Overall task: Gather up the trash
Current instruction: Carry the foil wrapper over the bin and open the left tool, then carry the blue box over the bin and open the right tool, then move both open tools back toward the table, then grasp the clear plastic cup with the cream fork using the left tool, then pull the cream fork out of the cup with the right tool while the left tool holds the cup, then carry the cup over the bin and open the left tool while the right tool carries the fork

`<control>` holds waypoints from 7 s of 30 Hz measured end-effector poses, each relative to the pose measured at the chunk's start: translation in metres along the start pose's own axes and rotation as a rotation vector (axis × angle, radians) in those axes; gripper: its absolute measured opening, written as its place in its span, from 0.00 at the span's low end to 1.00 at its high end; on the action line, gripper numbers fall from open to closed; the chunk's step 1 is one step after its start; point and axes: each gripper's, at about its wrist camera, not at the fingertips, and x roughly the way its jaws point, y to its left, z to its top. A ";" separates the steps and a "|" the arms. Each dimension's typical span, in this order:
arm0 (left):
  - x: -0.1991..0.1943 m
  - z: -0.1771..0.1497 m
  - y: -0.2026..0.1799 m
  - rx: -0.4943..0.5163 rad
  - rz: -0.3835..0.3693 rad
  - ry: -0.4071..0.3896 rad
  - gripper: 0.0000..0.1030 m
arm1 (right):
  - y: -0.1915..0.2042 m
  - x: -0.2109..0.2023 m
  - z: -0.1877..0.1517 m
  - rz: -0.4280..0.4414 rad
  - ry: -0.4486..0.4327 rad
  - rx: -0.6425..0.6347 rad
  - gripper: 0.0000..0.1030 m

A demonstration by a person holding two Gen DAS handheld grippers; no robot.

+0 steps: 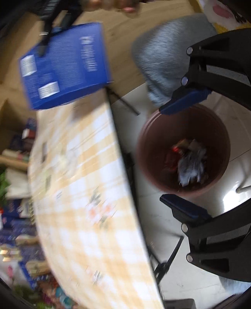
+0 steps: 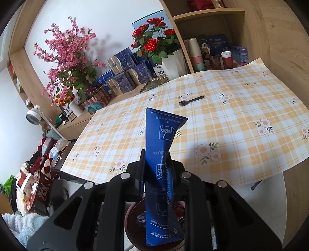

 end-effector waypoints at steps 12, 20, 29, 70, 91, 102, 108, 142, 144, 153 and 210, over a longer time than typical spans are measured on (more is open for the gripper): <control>-0.109 0.017 0.044 -0.122 0.195 -0.292 0.94 | 0.027 0.006 -0.046 0.036 0.128 -0.082 0.20; -0.132 0.009 0.061 -0.199 0.224 -0.341 0.94 | 0.040 0.016 -0.071 0.065 0.214 -0.110 0.20; -0.131 0.003 0.072 -0.223 0.252 -0.341 0.94 | 0.043 0.037 -0.093 0.089 0.317 -0.123 0.20; -0.100 0.023 0.073 -0.215 0.234 -0.310 0.94 | 0.034 0.091 -0.080 -0.049 0.326 -0.187 0.94; -0.081 0.054 0.057 -0.159 0.218 -0.309 0.94 | -0.029 0.057 -0.018 -0.167 0.138 -0.114 0.95; -0.044 0.081 0.042 -0.100 0.195 -0.253 0.94 | -0.044 0.080 -0.001 -0.182 0.154 -0.153 0.94; -0.009 0.099 0.028 -0.042 0.161 -0.186 0.94 | -0.053 0.095 0.007 -0.200 0.149 -0.159 0.94; 0.121 0.155 0.018 0.100 0.089 0.077 0.62 | -0.044 0.188 0.020 -0.166 0.314 -0.414 0.76; 0.118 0.152 0.022 0.105 0.081 0.084 0.61 | -0.028 0.206 0.022 -0.130 0.348 -0.488 0.73; 0.107 0.144 0.041 0.139 0.042 0.103 0.61 | 0.033 0.261 0.018 0.007 0.502 -0.739 0.59; 0.062 0.111 0.090 -0.054 0.103 0.017 0.61 | 0.042 0.253 0.045 0.035 0.443 -0.454 0.19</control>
